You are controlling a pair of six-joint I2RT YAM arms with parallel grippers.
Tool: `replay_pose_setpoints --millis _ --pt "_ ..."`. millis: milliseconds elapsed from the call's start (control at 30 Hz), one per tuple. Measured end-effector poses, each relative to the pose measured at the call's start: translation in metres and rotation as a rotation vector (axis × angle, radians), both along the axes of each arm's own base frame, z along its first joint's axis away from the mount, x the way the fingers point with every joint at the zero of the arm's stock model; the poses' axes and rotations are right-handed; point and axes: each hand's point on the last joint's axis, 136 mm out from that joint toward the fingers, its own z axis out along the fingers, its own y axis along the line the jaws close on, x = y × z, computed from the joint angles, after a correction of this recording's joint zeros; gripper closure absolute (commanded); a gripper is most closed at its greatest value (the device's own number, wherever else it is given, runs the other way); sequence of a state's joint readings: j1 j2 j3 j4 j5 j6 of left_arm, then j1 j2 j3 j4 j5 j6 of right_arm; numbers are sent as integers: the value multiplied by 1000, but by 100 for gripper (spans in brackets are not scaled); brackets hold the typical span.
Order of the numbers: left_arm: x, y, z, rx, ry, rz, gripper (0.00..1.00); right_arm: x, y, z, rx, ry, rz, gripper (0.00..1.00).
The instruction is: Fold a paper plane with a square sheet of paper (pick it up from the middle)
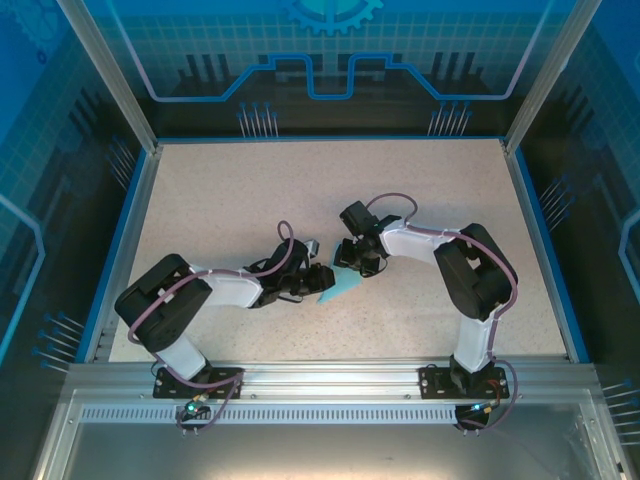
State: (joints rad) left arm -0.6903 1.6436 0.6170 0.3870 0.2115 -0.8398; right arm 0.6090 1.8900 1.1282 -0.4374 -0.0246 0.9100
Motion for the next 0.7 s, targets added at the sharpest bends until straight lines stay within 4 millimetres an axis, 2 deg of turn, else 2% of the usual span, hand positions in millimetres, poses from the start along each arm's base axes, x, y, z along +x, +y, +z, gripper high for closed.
replay_pose_setpoints --millis 700 --pt "-2 14 -23 100 53 39 87 0 -1 -1 -8 7 -12 53"
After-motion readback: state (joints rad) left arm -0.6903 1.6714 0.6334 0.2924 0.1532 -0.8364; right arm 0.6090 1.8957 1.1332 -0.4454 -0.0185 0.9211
